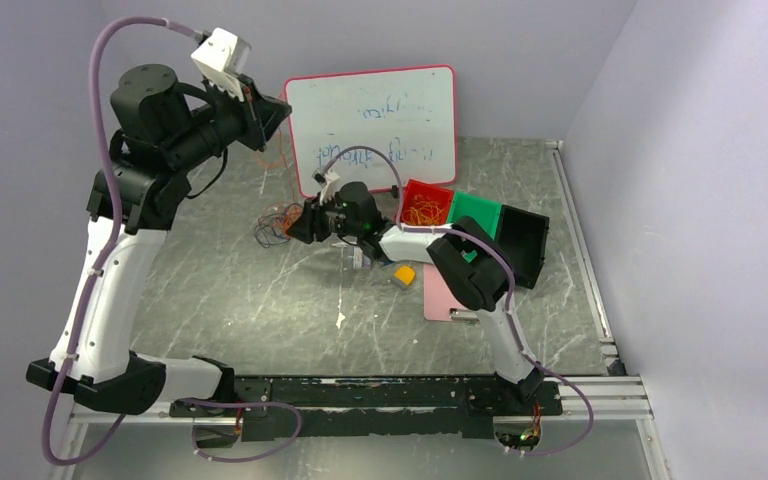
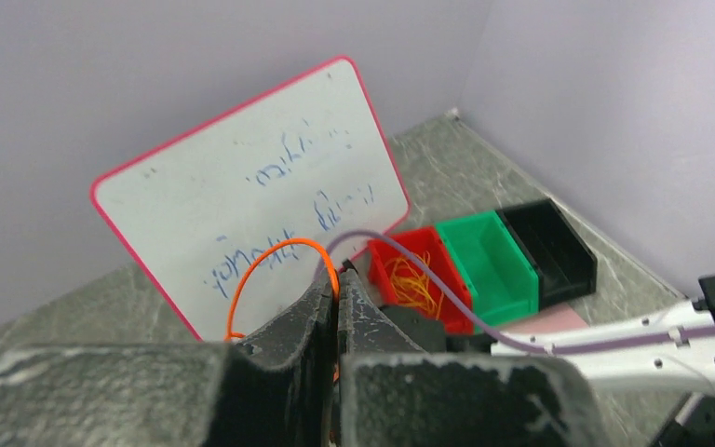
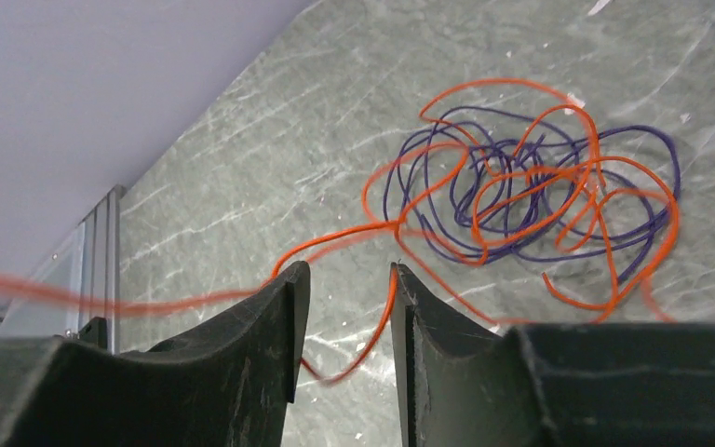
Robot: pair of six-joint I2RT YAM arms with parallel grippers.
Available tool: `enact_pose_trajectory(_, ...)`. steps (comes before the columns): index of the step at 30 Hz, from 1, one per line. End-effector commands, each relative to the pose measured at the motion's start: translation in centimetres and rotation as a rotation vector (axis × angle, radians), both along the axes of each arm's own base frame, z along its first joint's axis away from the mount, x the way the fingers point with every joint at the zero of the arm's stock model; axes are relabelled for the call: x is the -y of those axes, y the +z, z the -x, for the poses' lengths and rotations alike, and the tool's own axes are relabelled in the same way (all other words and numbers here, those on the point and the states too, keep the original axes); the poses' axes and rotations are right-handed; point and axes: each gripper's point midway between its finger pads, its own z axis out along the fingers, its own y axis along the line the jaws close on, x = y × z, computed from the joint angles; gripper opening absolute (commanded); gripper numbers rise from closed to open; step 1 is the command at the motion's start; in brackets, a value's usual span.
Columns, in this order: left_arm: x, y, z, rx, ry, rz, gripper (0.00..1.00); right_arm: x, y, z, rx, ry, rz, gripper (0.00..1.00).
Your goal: Untangle the cables
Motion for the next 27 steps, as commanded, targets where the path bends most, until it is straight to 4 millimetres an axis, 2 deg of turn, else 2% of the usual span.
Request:
enact_pose_trajectory(1,-1.3,3.6,-0.7,0.087,0.086,0.048,0.07,0.1,-2.5,0.9,-0.020,0.007,0.042,0.41)
enact_pose_trajectory(16,-2.8,10.6,-0.8,0.247,0.160,0.135,0.07,0.8,-6.6,3.3,-0.075,0.027,0.110,0.46)
enact_pose_trajectory(22,-4.6,14.1,-0.2,0.350,0.241,0.194,0.07,1.3,-8.2,4.2,-0.088,0.035,0.141,0.46)
enact_pose_trajectory(27,-5.9,16.9,0.6,0.441,0.290,0.245,0.07,1.7,-8.4,4.9,-0.096,0.038,0.138,0.47)
